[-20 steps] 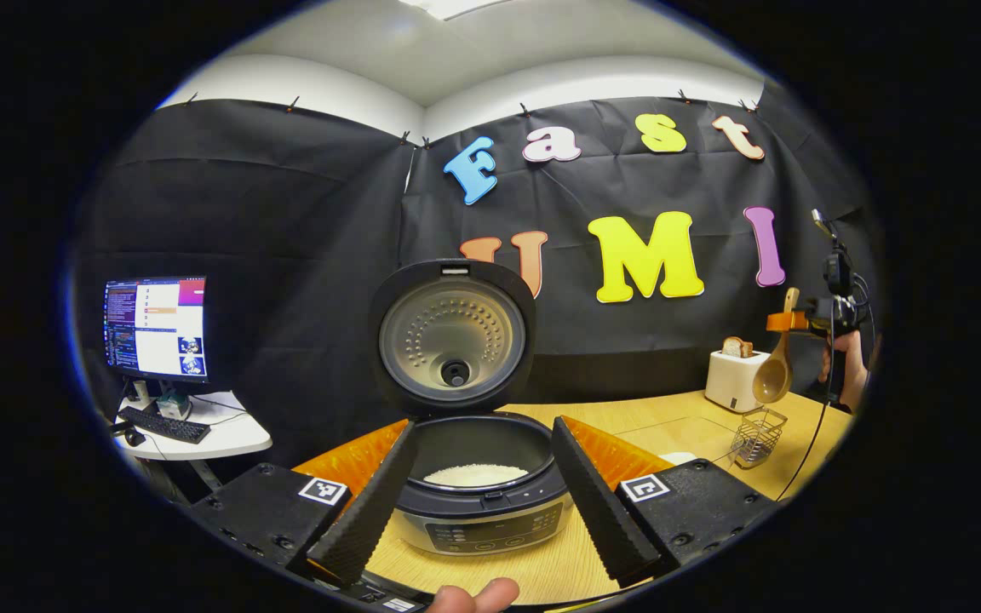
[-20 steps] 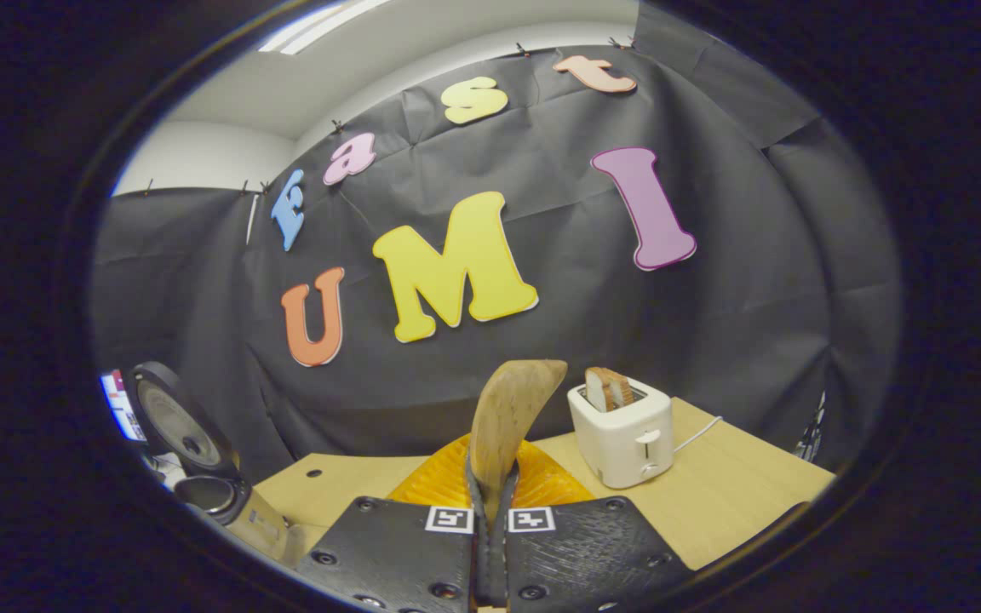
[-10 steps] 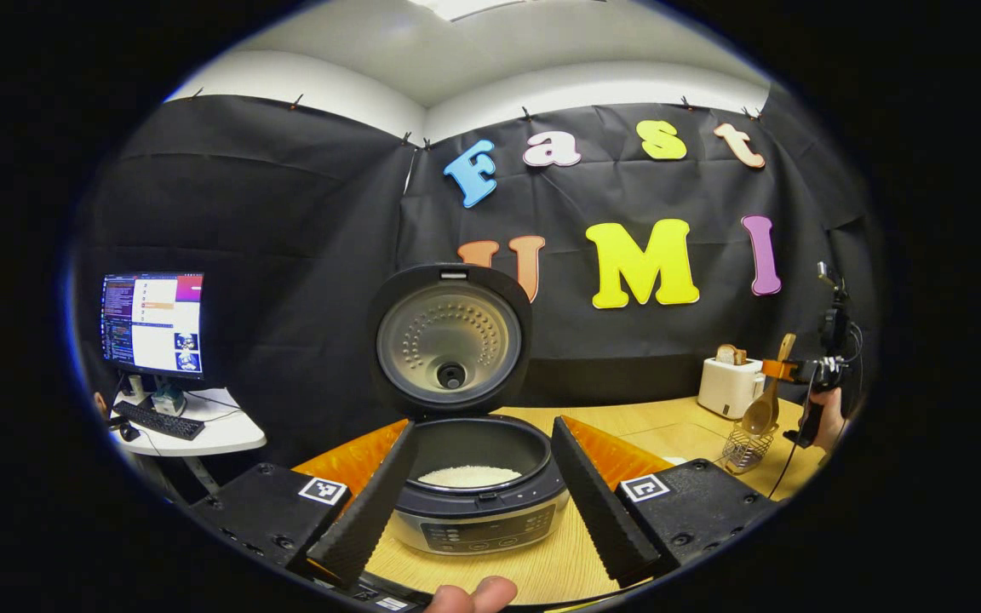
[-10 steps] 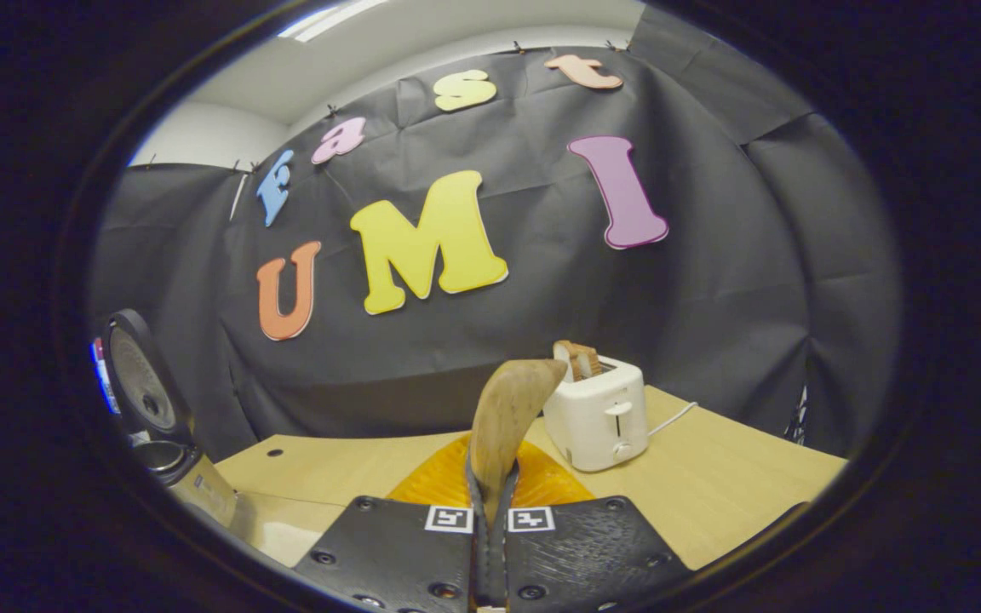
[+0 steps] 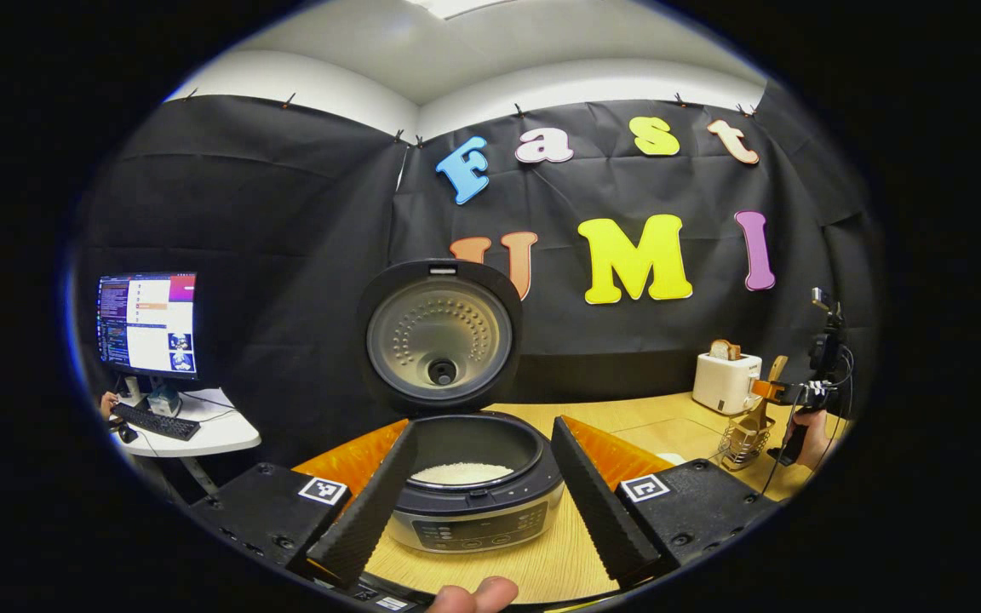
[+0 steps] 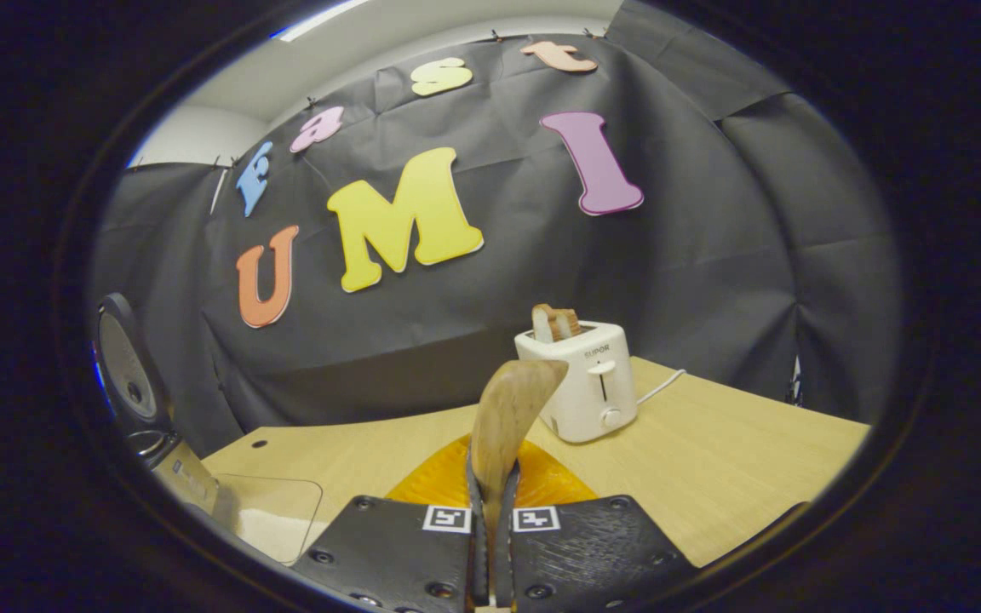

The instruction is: Close the left gripper, press the button to open the rice cooker; take a wooden spoon from the chopstick holder with the right hand, scoop a spoonful of rice and pour it into the rice cooker, then put the wooden spoon back into the chopstick holder.

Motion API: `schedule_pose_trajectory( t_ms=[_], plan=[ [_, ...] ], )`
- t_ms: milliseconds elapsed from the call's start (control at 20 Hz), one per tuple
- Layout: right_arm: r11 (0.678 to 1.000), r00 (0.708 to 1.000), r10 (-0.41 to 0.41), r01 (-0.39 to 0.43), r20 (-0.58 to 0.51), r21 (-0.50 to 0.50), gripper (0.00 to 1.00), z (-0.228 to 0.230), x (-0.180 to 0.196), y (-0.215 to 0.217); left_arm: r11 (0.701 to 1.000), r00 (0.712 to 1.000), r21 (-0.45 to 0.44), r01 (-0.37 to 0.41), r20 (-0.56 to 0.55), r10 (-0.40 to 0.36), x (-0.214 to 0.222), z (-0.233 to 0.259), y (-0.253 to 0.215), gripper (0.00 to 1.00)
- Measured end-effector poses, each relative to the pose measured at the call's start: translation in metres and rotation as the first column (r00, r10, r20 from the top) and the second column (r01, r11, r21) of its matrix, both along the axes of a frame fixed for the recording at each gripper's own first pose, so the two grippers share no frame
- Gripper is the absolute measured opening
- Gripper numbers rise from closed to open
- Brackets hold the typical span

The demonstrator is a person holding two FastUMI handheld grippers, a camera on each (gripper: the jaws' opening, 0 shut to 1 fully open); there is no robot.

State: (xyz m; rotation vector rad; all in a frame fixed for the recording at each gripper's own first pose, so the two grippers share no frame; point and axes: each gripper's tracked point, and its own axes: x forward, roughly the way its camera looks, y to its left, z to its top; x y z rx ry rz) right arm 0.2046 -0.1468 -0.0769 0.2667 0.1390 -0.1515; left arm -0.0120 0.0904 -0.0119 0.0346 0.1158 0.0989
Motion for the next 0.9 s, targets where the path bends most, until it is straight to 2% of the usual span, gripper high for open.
schedule_pose_trajectory(
  t_ms=[200, 250, 300, 350, 400, 450, 500, 550, 650, 700, 800, 850, 900],
  plan=[
    [1.0, 1.0, 0.009, -0.01, 0.021, 0.023, 0.06, 0.002, -0.005, -0.002, 1.0, 1.0, -0.009, 0.003, 0.005, -0.003, 0.0, 0.002, -0.005, 1.0],
    [1.0, 1.0, 0.011, -0.011, 0.028, 0.028, 0.12, 0.004, -0.007, -0.004, 1.0, 1.0, -0.013, 0.003, 0.007, -0.003, 0.0, 0.001, -0.006, 1.0],
    [0.999, 1.0, 0.005, -0.006, 0.025, 0.035, 0.18, 0.003, -0.009, -0.008, 1.0, 1.0, -0.017, 0.003, 0.01, -0.003, 0.0, 0.001, -0.006, 1.0],
    [0.999, 1.0, 0.001, -0.002, 0.019, 0.042, 0.39, 0.002, -0.01, -0.013, 1.0, 1.0, -0.018, -0.003, 0.014, 0.003, 0.0, 0.001, -0.005, 1.0],
    [0.999, 1.0, 0.004, -0.004, 0.011, 0.051, 0.43, 0.0, -0.013, -0.014, 1.0, 1.0, -0.016, -0.003, 0.012, 0.003, 0.0, 0.001, -0.007, 1.0],
    [0.998, 1.0, 0.006, -0.006, 0.002, 0.058, 0.43, -0.002, -0.015, -0.017, 1.0, 1.0, -0.012, 0.001, 0.01, -0.001, 0.0, -0.001, -0.009, 1.0],
    [0.998, 1.0, 0.003, -0.002, -0.013, 0.059, 0.5, -0.005, -0.018, -0.02, 1.0, 1.0, -0.007, 0.002, 0.008, -0.002, 0.001, -0.001, -0.012, 1.0],
    [0.998, 1.0, 0.003, -0.001, -0.022, 0.059, 0.74, -0.006, -0.021, -0.023, 1.0, 1.0, -0.003, 0.004, 0.009, -0.004, 0.001, -0.001, -0.014, 1.0],
    [0.998, 0.999, 0.025, -0.023, -0.032, 0.055, 0.84, -0.006, -0.032, -0.021, 1.0, 1.0, -0.002, 0.015, 0.012, -0.015, 0.001, 0.001, -0.022, 1.0],
    [0.998, 0.999, 0.03, -0.028, -0.037, 0.05, 0.8, -0.008, -0.038, -0.022, 1.0, 1.0, -0.001, 0.019, 0.013, -0.019, 0.001, 0.002, -0.025, 1.0],
    [0.999, 0.998, 0.038, -0.037, -0.049, 0.034, 0.8, -0.009, -0.054, -0.021, 1.0, 1.0, 0.009, 0.022, 0.018, -0.023, 0.001, 0.007, -0.03, 1.0],
    [0.999, 0.998, 0.042, -0.041, -0.055, 0.021, 0.86, -0.008, -0.063, -0.021, 1.0, 0.999, 0.014, 0.023, 0.023, -0.023, 0.0, 0.01, -0.032, 1.0],
    [0.999, 0.997, 0.048, -0.048, -0.056, 0.01, 0.86, -0.006, -0.072, -0.019, 1.0, 0.999, 0.019, 0.022, 0.031, -0.022, 0.0, 0.014, -0.034, 1.0]
  ],
)
